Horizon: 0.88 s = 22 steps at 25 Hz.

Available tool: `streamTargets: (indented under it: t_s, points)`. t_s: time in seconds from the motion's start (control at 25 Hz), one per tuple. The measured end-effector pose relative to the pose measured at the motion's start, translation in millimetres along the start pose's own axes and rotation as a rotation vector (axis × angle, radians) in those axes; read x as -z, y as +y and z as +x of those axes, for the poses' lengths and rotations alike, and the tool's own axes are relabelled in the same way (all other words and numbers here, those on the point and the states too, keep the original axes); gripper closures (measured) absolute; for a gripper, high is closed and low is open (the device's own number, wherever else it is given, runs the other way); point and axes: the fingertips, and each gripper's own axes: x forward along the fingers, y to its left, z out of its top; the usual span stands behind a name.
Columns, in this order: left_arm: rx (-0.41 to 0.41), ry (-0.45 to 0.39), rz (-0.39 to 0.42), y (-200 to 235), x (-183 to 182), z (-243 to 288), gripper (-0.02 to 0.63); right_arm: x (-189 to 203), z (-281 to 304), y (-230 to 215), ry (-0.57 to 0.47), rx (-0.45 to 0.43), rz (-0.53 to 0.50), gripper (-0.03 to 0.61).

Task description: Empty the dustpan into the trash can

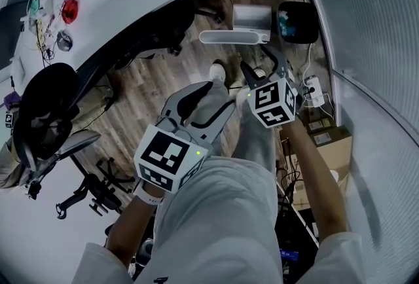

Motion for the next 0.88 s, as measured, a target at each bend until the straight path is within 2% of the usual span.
streamTargets:
  t_s: [0.36,0.6,0.68,0.76,0.88]
  points:
    - [-0.02,-0.041,-0.017,-16.1,-10.1,-12.1,0.403,-15.1,-45.0,3.4,-0.019,0.003,0.04,0.316]
    - [-0.015,-0.065,-0.041,-29.1,-11.7,-22.9,0.413,-28.2,-86.2,3.1,-0.056,0.048,0.089,0.345]
    - [-0.014,-0.075,-0.037,-32.5,-13.8,-26.2,0.413,-35.0,-100.5,2.6,-0.088,0.071,0.081,0.407]
    - [-0.01,-0.087,-0.036,-35.5,-17.4,-28.8,0.413,-38.8,-111.6,3.1,-0.109,0.071,0.085,0.521]
    - [0.004,-0.102,-0.038,-41.3,-22.5,-32.3,0.413,-41.3,-124.8,6.0,-0.109,0.042,0.126,0.522]
